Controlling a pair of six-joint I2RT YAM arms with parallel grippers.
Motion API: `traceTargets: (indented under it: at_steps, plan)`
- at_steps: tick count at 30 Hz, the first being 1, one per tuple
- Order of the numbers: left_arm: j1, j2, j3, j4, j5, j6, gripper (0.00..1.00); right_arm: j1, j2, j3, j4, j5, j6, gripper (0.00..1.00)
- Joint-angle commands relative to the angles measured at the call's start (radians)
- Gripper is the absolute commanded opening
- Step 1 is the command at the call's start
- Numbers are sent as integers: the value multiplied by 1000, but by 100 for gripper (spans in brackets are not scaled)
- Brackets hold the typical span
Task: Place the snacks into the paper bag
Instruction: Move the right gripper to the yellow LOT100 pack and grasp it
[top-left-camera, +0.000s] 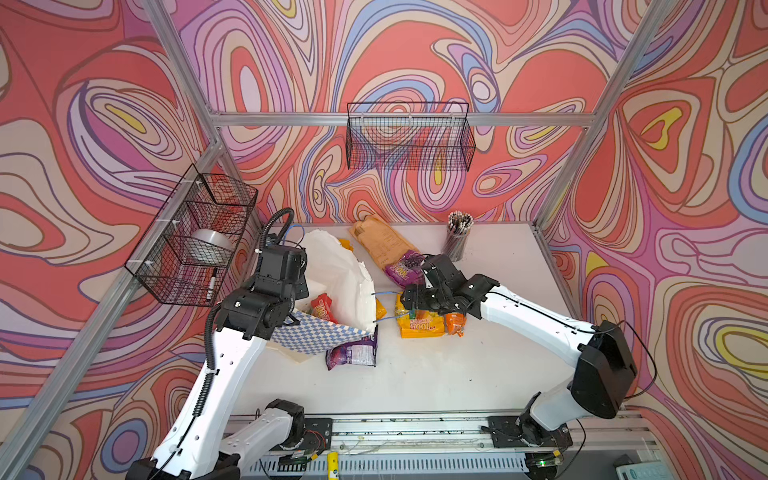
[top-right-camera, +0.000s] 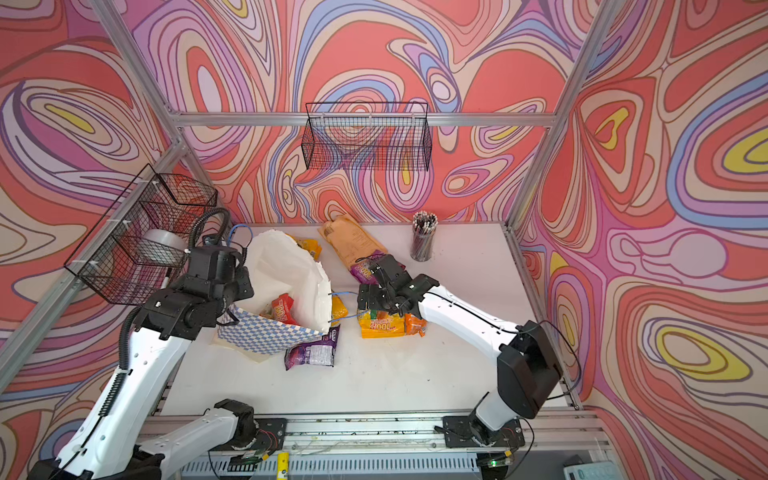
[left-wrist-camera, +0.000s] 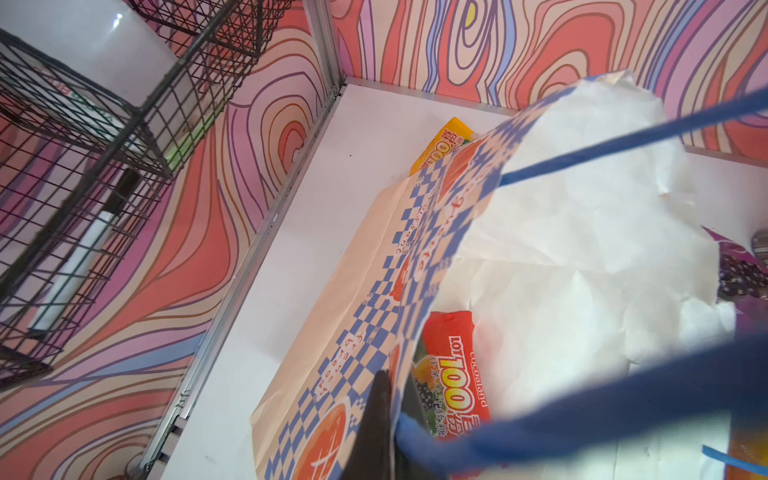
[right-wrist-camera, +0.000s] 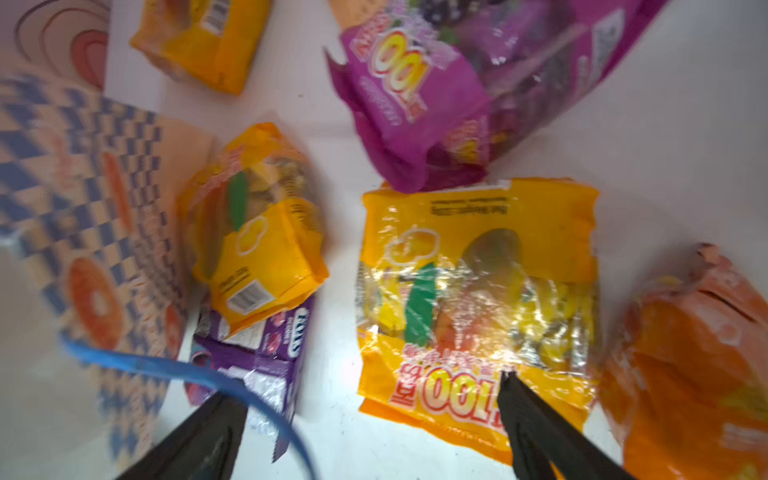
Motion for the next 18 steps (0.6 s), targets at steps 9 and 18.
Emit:
traceTargets:
  at_steps: [9,18]
  plan:
    - [-1,-12,39,-29,-88,47,0,-163,30,-114,63,79,45,98]
    - [-1,4,35,-32,-70,48,0,-184,105,-92,77,-35,-39,98]
